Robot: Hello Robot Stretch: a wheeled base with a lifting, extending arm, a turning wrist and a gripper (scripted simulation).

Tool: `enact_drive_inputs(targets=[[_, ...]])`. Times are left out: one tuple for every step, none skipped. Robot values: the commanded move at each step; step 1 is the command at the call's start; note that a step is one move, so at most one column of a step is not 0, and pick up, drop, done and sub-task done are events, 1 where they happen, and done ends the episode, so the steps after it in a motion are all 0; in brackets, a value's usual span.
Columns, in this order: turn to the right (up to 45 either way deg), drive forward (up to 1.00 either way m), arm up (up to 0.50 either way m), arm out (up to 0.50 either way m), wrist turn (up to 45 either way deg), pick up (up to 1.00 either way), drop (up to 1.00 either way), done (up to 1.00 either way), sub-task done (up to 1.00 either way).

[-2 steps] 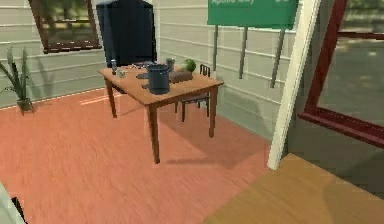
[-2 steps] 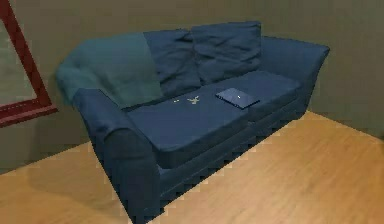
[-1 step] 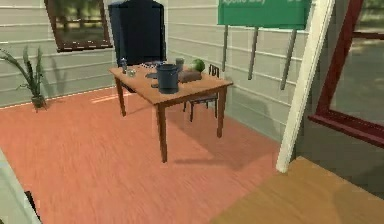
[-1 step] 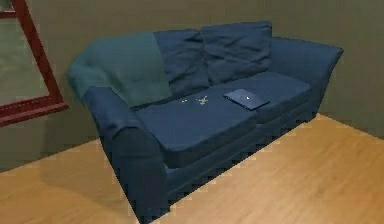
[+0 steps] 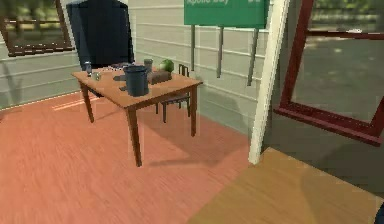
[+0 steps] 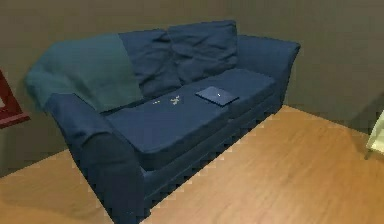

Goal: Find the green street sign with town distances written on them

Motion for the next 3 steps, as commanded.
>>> enact_drive_inputs(targets=[[3.0,0.00,0.00,0.00,0.0,0.00,0.00,0.00,0.00],[0.0,0.10,0.00,0.00,0.0,0.00,0.00,0.00,0.00],[-18.0,0.00,0.00,0.00,0.0,0.00,0.00,0.00,0.00]])
